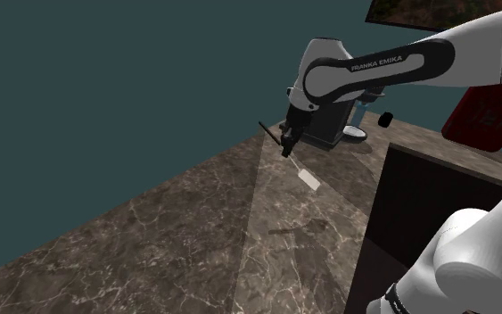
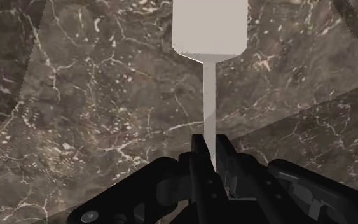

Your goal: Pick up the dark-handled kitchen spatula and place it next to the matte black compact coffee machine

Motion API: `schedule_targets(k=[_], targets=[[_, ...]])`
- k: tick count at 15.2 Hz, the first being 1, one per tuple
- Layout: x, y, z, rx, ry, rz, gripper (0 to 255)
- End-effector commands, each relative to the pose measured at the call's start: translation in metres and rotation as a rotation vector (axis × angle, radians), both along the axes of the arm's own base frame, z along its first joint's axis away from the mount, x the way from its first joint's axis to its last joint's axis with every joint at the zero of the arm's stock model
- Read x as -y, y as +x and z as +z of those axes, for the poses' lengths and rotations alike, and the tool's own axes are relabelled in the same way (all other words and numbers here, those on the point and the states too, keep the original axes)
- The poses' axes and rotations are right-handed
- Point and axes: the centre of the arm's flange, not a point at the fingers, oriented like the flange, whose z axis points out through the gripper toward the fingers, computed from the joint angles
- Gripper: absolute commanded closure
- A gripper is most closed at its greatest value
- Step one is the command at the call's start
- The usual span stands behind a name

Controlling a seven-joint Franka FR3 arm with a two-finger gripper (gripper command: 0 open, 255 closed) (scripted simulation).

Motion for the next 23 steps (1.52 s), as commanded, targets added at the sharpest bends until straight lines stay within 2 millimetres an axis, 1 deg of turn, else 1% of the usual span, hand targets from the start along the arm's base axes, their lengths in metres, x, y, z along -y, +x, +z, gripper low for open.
schedule_targets(k=[1, 23], targets=[[0.0, -0.002, 0.011, 0.0, 0.0, 0.0, 255], [0.0, -0.002, 0.127, 0.0, 0.0, 0.0, 255]])
